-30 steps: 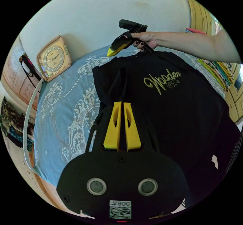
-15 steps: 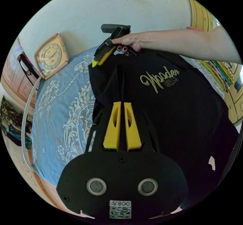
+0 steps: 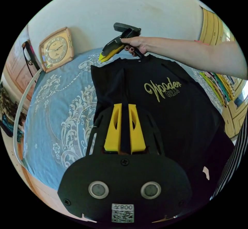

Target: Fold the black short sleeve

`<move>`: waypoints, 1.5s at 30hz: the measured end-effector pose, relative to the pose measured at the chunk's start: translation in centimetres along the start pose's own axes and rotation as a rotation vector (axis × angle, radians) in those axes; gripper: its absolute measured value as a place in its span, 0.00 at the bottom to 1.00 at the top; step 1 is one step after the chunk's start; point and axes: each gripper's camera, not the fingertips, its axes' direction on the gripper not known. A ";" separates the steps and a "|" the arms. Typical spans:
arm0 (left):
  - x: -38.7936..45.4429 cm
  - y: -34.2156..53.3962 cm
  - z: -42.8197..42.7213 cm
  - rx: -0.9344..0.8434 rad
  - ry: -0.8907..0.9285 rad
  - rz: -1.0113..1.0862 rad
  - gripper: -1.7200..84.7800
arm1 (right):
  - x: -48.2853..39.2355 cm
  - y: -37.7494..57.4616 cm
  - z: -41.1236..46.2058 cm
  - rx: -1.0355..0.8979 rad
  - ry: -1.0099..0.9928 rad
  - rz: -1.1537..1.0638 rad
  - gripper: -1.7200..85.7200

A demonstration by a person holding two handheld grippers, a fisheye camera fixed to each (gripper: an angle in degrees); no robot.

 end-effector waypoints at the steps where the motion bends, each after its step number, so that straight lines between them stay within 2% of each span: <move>1: -1.2 0.1 -0.1 0.007 0.012 -0.057 0.07 | 0.0 0.5 -0.2 -0.006 0.001 0.000 0.10; 3: -3.4 0.4 0.2 0.002 0.055 -0.174 0.08 | -0.3 2.6 -0.3 -0.049 0.024 0.003 0.10; 8: -10.2 1.8 2.5 0.013 0.344 -0.521 0.06 | -1.6 6.2 0.0 -0.107 0.099 0.005 0.09; 11: -11.7 2.0 3.8 -0.005 0.362 -0.600 0.03 | -2.8 7.1 1.1 -0.171 0.202 -0.021 0.06; 17: -13.1 2.3 2.2 0.082 0.245 -0.644 0.02 | -4.9 7.7 0.1 -0.152 0.365 -0.074 0.03; 19: -13.5 2.6 1.8 0.092 0.206 -0.659 0.02 | -5.2 7.9 -0.2 -0.154 0.359 -0.074 0.02; 21: -13.9 2.7 1.8 0.085 0.247 -0.660 0.02 | -5.2 8.6 0.0 -0.195 0.344 -0.064 0.02; 25: -13.6 1.9 0.6 0.127 0.270 -0.601 0.02 | -6.6 10.7 -1.1 -0.158 0.366 -0.071 0.02; 29: -12.9 -0.8 1.4 0.066 0.249 -0.481 0.02 | -9.0 12.3 -2.4 -0.063 0.360 -0.115 0.02; 34: -12.2 -2.2 3.2 -0.040 0.134 -0.419 0.02 | -10.9 11.7 0.5 -0.084 0.301 -0.193 0.02; 39: -12.6 -2.1 2.9 -0.037 0.078 -0.439 0.02 | -10.1 12.0 4.0 -0.174 0.372 -0.149 0.02; 42: -12.7 -2.0 2.4 -0.024 0.101 -0.455 0.02 | -9.8 13.8 3.2 -0.165 0.321 -0.109 0.02; 45: -12.3 -2.1 1.6 0.009 0.142 -0.443 0.02 | -10.8 16.8 2.0 -0.112 0.385 -0.121 0.02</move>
